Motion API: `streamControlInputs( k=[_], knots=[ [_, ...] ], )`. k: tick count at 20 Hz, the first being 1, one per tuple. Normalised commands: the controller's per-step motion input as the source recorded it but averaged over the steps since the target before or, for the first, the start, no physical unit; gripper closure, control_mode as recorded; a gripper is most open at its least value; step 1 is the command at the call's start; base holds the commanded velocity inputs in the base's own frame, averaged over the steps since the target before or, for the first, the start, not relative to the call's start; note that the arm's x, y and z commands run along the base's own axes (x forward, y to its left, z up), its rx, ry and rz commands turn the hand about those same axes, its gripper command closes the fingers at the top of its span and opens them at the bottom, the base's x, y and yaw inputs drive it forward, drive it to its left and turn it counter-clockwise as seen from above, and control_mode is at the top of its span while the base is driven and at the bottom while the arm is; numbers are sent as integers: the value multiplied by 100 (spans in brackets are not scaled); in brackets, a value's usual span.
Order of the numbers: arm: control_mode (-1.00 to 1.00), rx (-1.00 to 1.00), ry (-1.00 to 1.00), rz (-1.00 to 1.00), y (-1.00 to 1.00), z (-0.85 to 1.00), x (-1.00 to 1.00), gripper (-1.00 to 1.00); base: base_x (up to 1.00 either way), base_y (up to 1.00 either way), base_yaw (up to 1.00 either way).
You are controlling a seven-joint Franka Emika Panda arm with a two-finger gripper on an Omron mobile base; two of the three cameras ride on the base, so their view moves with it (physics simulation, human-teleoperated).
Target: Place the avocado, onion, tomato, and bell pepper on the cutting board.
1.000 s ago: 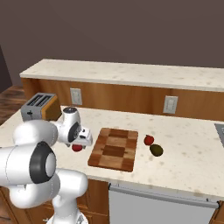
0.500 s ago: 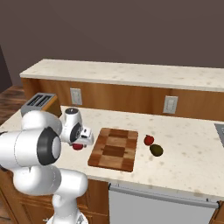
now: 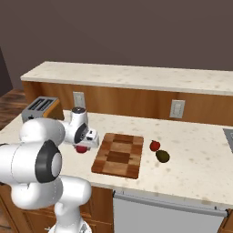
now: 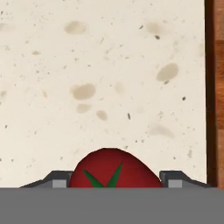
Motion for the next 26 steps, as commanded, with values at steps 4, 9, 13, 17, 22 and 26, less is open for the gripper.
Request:
streamControlInputs(
  k=[4, 9, 13, 17, 22, 26],
  knots=[
    [-100, 3, -1, 0, -36, 33, -9, 100, 0, 0, 0],
    [-100, 0, 0, 0, -44, 35, -6, 100, 0, 0, 0],
    [-100, 0, 0, 0, -51, 40, -10, 100, 0, 0, 0],
    [-100, 0, 0, 0, -54, 24, 0, 100, 0, 0, 0],
    [-100, 0, 0, 0, -47, 2, 10, 100, 0, 0, 0],
    [-100, 0, 0, 0, -25, 0, 40, 100, 0, 0, 0]
  ],
)
